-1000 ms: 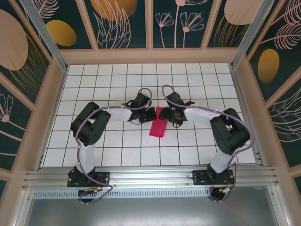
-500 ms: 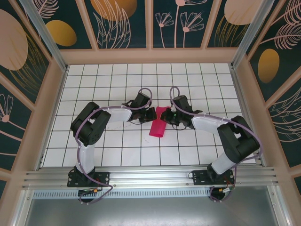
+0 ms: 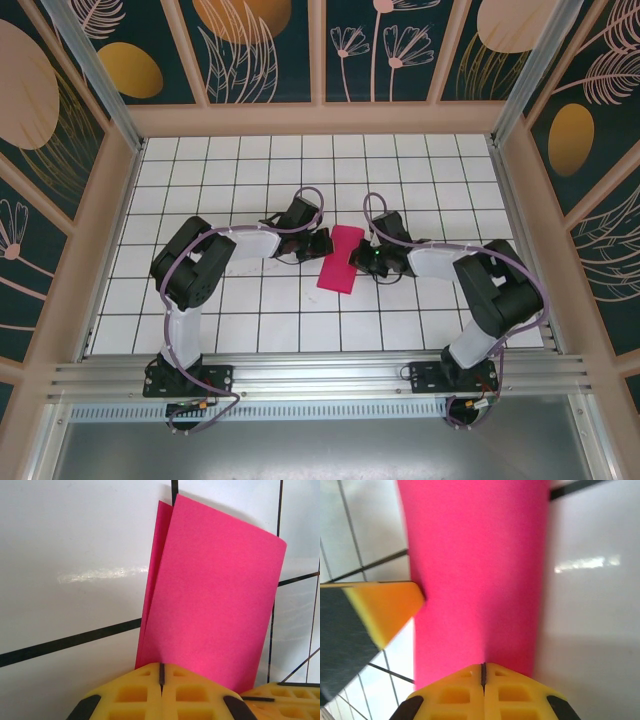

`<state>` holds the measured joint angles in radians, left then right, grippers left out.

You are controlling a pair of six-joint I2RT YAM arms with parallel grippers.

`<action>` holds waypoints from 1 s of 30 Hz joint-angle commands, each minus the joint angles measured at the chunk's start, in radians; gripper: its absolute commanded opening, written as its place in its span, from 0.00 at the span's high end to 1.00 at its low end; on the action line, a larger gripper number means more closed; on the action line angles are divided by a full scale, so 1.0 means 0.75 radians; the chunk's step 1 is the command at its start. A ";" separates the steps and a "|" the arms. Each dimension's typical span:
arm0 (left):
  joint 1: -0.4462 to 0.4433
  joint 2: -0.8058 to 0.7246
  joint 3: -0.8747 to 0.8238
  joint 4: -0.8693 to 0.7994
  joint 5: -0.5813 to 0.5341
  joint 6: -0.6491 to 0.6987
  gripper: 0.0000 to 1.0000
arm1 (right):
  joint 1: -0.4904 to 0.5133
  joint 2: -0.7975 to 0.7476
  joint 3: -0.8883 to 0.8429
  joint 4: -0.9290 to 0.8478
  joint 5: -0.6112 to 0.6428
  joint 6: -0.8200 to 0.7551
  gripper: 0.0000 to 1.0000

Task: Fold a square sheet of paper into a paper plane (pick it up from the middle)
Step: Fold the square sheet of paper in half at the center of the table.

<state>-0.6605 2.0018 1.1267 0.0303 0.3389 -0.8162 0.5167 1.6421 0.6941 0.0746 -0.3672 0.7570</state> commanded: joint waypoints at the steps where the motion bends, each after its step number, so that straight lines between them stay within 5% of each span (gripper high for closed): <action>1: -0.004 0.055 -0.015 -0.102 -0.052 0.027 1.00 | -0.011 0.063 -0.058 0.005 0.020 -0.027 1.00; 9: -0.005 0.049 -0.021 -0.104 -0.055 0.030 1.00 | -0.013 0.000 -0.078 -0.045 0.057 -0.036 1.00; 17: -0.005 0.045 -0.028 -0.105 -0.057 0.037 1.00 | -0.005 -0.120 -0.068 0.070 -0.136 -0.018 0.99; 30: -0.004 0.052 -0.009 -0.108 -0.055 0.039 1.00 | 0.004 0.048 -0.146 0.090 -0.104 0.001 0.98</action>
<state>-0.6605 2.0018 1.1271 0.0299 0.3386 -0.8124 0.5117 1.6337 0.6197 0.1535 -0.4606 0.7612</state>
